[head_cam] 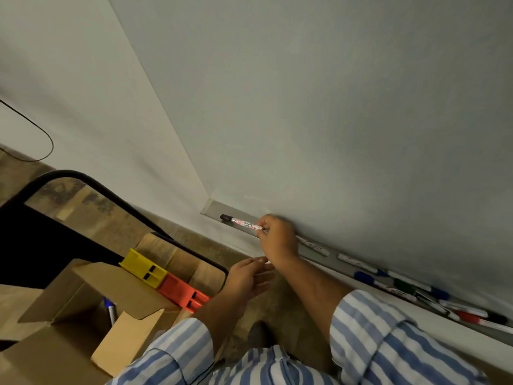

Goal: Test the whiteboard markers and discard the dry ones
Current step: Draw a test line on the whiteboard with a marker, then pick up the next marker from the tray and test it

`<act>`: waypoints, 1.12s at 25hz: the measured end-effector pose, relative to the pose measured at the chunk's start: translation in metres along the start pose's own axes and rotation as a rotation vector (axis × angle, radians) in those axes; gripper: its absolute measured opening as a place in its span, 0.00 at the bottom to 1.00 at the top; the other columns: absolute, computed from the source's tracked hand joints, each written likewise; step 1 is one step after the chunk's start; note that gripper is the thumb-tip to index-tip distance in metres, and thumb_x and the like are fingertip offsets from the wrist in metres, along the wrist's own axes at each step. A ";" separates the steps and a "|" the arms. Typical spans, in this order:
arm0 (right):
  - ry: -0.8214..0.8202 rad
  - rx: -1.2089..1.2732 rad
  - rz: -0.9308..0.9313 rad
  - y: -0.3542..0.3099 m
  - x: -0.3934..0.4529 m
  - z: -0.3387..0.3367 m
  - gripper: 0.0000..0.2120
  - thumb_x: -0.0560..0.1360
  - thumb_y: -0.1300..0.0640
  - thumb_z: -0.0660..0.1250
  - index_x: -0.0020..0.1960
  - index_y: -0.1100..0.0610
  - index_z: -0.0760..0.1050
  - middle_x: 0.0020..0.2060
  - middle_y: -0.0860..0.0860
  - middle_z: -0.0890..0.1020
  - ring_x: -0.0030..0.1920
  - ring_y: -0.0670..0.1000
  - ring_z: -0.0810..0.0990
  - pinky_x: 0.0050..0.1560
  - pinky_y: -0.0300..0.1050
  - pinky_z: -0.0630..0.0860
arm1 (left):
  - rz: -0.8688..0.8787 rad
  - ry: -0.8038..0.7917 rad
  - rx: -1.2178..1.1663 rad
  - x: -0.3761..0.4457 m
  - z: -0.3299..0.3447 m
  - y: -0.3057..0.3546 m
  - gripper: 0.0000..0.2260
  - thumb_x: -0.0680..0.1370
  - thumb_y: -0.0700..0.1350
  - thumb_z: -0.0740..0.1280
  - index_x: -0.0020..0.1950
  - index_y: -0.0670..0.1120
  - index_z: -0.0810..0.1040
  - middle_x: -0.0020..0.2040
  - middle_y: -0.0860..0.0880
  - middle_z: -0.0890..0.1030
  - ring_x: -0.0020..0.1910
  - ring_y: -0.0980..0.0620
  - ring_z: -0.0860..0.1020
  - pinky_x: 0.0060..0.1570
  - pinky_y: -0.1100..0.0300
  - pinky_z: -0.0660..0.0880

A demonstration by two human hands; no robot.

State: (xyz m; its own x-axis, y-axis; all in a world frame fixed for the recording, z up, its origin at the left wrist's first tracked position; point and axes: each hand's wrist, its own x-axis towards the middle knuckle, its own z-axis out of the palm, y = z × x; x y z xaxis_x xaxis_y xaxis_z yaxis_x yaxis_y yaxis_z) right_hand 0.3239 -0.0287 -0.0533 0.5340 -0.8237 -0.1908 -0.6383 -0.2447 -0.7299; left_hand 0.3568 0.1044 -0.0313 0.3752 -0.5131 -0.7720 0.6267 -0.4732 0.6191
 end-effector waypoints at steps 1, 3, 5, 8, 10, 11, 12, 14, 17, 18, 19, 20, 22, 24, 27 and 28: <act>-0.009 -0.017 -0.007 -0.001 0.002 0.004 0.02 0.79 0.56 0.73 0.52 0.52 0.84 0.47 0.51 0.88 0.47 0.55 0.87 0.48 0.54 0.86 | -0.007 0.008 -0.010 0.001 -0.004 0.002 0.11 0.86 0.43 0.65 0.64 0.41 0.83 0.55 0.42 0.88 0.53 0.44 0.87 0.56 0.46 0.84; -0.024 -0.010 0.000 0.001 0.003 0.010 0.02 0.80 0.57 0.73 0.52 0.52 0.84 0.48 0.51 0.88 0.48 0.55 0.86 0.49 0.52 0.85 | -0.006 0.019 -0.011 0.001 -0.011 0.008 0.11 0.85 0.43 0.65 0.64 0.41 0.83 0.56 0.41 0.87 0.50 0.46 0.86 0.50 0.51 0.85; -0.022 0.057 0.003 0.007 0.002 0.011 0.03 0.79 0.59 0.74 0.52 0.52 0.84 0.49 0.50 0.88 0.48 0.53 0.86 0.52 0.52 0.85 | -0.002 0.019 -0.010 0.003 -0.016 0.011 0.11 0.85 0.43 0.65 0.63 0.41 0.83 0.57 0.41 0.87 0.49 0.47 0.86 0.42 0.56 0.85; 0.006 0.111 0.017 0.017 -0.003 0.005 0.07 0.77 0.61 0.74 0.55 0.54 0.84 0.51 0.51 0.88 0.50 0.53 0.86 0.55 0.51 0.85 | -0.006 0.018 -0.012 0.011 -0.020 0.012 0.11 0.85 0.44 0.66 0.64 0.42 0.82 0.56 0.42 0.87 0.51 0.46 0.87 0.44 0.55 0.84; 0.028 0.125 0.033 0.027 -0.009 -0.004 0.09 0.77 0.61 0.75 0.56 0.53 0.84 0.52 0.50 0.87 0.49 0.51 0.85 0.54 0.49 0.84 | 0.033 0.015 0.017 0.016 -0.015 0.013 0.11 0.85 0.44 0.65 0.65 0.43 0.82 0.56 0.44 0.88 0.55 0.44 0.86 0.51 0.51 0.83; 0.026 0.128 0.043 0.033 -0.013 -0.008 0.09 0.77 0.61 0.75 0.56 0.53 0.84 0.52 0.49 0.87 0.49 0.50 0.85 0.54 0.47 0.84 | 0.059 0.009 0.024 0.018 -0.011 0.016 0.11 0.85 0.44 0.65 0.65 0.43 0.81 0.55 0.44 0.88 0.56 0.44 0.86 0.53 0.51 0.83; 0.022 0.131 0.061 0.040 -0.019 -0.014 0.10 0.77 0.61 0.75 0.57 0.53 0.84 0.53 0.49 0.87 0.49 0.49 0.84 0.54 0.45 0.83 | 0.081 -0.002 0.035 0.020 -0.005 0.018 0.10 0.85 0.43 0.65 0.65 0.44 0.81 0.55 0.45 0.88 0.56 0.44 0.86 0.54 0.51 0.83; 0.034 0.135 0.097 0.055 -0.032 -0.029 0.10 0.79 0.59 0.75 0.59 0.52 0.84 0.53 0.47 0.86 0.50 0.47 0.83 0.53 0.40 0.81 | 0.106 -0.034 0.048 0.023 0.008 0.023 0.10 0.85 0.43 0.65 0.64 0.44 0.81 0.55 0.45 0.88 0.56 0.44 0.86 0.55 0.51 0.83; 0.097 0.170 0.156 0.082 -0.053 -0.056 0.08 0.80 0.57 0.75 0.58 0.48 0.83 0.51 0.43 0.85 0.50 0.42 0.83 0.54 0.38 0.80 | 0.102 -0.098 0.086 0.026 0.033 0.026 0.09 0.85 0.41 0.66 0.64 0.43 0.81 0.56 0.43 0.88 0.55 0.44 0.86 0.51 0.53 0.84; 0.113 0.183 0.183 0.090 -0.059 -0.065 0.08 0.80 0.56 0.74 0.58 0.48 0.83 0.51 0.43 0.85 0.50 0.42 0.83 0.55 0.39 0.80 | 0.098 -0.123 0.104 0.028 0.041 0.025 0.09 0.85 0.41 0.66 0.64 0.42 0.81 0.56 0.43 0.87 0.54 0.44 0.86 0.51 0.53 0.83; 0.133 0.188 0.210 0.097 -0.065 -0.074 0.07 0.80 0.56 0.75 0.57 0.49 0.83 0.51 0.44 0.86 0.51 0.43 0.84 0.56 0.40 0.81 | 0.092 -0.150 0.118 0.029 0.048 0.023 0.09 0.85 0.40 0.66 0.63 0.42 0.81 0.56 0.42 0.87 0.53 0.45 0.86 0.51 0.53 0.83; 0.171 0.187 0.233 0.106 -0.072 -0.083 0.07 0.80 0.57 0.75 0.57 0.50 0.83 0.51 0.46 0.86 0.51 0.45 0.84 0.57 0.42 0.82 | 0.083 -0.181 0.134 0.030 0.057 0.020 0.08 0.84 0.40 0.67 0.63 0.42 0.81 0.56 0.42 0.87 0.52 0.45 0.86 0.51 0.53 0.82; 0.249 0.160 0.273 0.121 -0.085 -0.101 0.07 0.79 0.58 0.76 0.57 0.53 0.84 0.51 0.49 0.87 0.52 0.48 0.85 0.59 0.44 0.83 | 0.069 -0.226 0.178 0.032 0.075 0.016 0.08 0.84 0.40 0.68 0.61 0.42 0.82 0.56 0.41 0.87 0.53 0.45 0.86 0.53 0.52 0.83; 0.305 0.091 0.301 0.136 -0.098 -0.119 0.09 0.79 0.58 0.76 0.58 0.55 0.84 0.53 0.51 0.88 0.54 0.50 0.85 0.60 0.46 0.82 | 0.053 -0.267 0.232 0.035 0.093 0.009 0.08 0.83 0.40 0.69 0.61 0.41 0.83 0.57 0.41 0.87 0.55 0.44 0.85 0.54 0.53 0.83; 0.330 -0.009 0.357 0.155 -0.111 -0.139 0.10 0.79 0.58 0.75 0.60 0.55 0.83 0.56 0.52 0.86 0.56 0.51 0.84 0.63 0.48 0.81 | 0.002 -0.329 0.274 0.037 0.118 0.000 0.08 0.83 0.40 0.70 0.61 0.42 0.84 0.58 0.39 0.86 0.57 0.44 0.85 0.52 0.53 0.82; 0.318 -0.033 0.394 0.160 -0.114 -0.145 0.11 0.79 0.57 0.75 0.61 0.54 0.82 0.57 0.52 0.85 0.57 0.52 0.83 0.63 0.47 0.80 | -0.008 -0.344 0.294 0.036 0.125 -0.002 0.09 0.82 0.40 0.70 0.61 0.42 0.84 0.58 0.39 0.86 0.57 0.44 0.85 0.52 0.53 0.82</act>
State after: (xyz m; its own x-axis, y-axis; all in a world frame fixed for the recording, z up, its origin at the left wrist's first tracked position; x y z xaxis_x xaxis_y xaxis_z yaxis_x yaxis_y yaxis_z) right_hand 0.0800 -0.0480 -0.0534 0.0569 -0.9706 -0.2341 -0.7772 0.1041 -0.6206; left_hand 0.2833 -0.0023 -0.0424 0.0912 -0.6932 -0.7149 0.3898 -0.6358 0.6662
